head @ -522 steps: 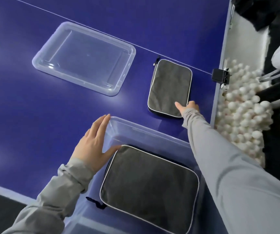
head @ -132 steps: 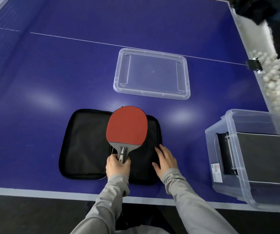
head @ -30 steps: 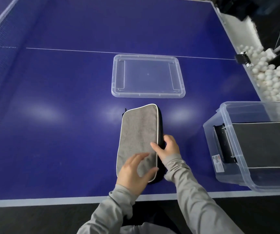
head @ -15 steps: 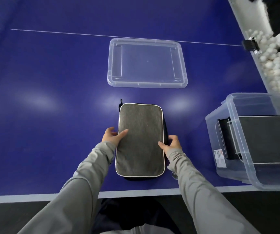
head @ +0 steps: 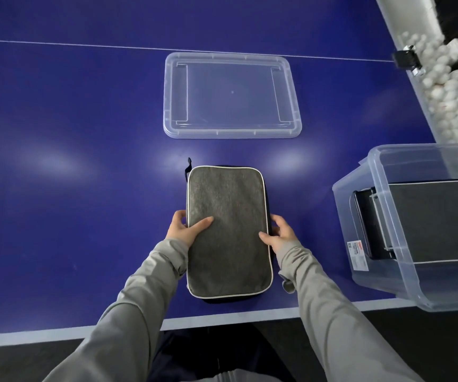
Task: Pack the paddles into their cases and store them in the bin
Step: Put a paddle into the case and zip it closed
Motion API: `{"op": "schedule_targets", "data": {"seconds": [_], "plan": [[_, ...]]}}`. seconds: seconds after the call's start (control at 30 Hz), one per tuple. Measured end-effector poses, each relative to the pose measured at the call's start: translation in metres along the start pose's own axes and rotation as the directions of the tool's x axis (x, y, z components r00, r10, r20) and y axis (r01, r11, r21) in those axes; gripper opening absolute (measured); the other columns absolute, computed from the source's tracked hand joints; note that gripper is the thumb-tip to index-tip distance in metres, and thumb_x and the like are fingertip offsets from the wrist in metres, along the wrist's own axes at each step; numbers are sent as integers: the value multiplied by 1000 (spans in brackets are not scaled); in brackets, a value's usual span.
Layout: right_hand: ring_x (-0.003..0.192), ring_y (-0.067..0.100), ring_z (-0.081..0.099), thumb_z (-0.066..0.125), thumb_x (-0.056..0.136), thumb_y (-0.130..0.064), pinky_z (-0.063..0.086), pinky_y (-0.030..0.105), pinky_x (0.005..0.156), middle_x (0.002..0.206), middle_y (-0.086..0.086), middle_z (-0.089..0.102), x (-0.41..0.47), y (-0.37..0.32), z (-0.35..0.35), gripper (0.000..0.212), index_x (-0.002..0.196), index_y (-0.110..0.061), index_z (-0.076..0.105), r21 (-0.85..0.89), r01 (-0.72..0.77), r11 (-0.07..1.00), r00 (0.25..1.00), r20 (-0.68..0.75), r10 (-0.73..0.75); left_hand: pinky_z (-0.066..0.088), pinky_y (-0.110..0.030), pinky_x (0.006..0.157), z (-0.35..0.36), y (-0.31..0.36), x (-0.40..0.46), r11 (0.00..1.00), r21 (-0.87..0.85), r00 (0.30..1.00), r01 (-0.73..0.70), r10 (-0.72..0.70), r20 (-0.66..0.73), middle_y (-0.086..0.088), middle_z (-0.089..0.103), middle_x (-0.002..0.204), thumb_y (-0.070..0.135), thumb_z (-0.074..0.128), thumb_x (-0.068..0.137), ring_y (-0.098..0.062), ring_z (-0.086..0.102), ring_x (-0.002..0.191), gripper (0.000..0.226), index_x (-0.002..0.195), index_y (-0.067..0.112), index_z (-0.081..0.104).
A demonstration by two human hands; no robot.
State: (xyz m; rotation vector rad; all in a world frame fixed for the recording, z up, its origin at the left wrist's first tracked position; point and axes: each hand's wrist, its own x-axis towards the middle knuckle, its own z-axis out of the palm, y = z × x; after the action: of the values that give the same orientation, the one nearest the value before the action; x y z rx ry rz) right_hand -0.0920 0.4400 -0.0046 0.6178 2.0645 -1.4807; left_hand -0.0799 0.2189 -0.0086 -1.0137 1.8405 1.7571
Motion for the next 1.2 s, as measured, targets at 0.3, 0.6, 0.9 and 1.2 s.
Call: {"op": "schedule_targets", "data": {"seconds": [0.3,0.6,0.9,1.2], "plan": [[98,11,55,60,80,9,40,12,85,108,5,58,-10,-10,-18,45,114,-20,51,29,203,979,977,57,-205,51,-27,71,1,6,-29,974,-212,993,-85,100,61,0,61,112,26,82,65,-17,62,98,67,122,24,47],[106,18,53,65,81,-2,40,16,87,112,3,56,-11,-35,-14,46,123,-14,51,-64,286,956,953,122,-277,52,-26,84,-12,13,-48,925,-240,956,-293,275,-104,8,64,117,28,78,59,-8,63,101,76,129,35,49],[71,2,54,63,82,-24,44,13,64,85,1,59,-90,-5,6,14,94,-28,55,-29,494,869,742,-506,-439,47,-27,90,-10,28,-40,894,-373,909,-249,83,-408,2,64,118,25,80,68,-20,62,106,71,131,27,47],[53,4,42,65,71,-53,38,18,49,58,-6,49,-117,6,83,36,76,-18,59,-441,520,732,669,-322,-670,41,-25,97,11,56,-42,804,-520,828,-287,-64,-556,-2,52,134,22,79,70,-18,55,116,85,142,21,34]]}}
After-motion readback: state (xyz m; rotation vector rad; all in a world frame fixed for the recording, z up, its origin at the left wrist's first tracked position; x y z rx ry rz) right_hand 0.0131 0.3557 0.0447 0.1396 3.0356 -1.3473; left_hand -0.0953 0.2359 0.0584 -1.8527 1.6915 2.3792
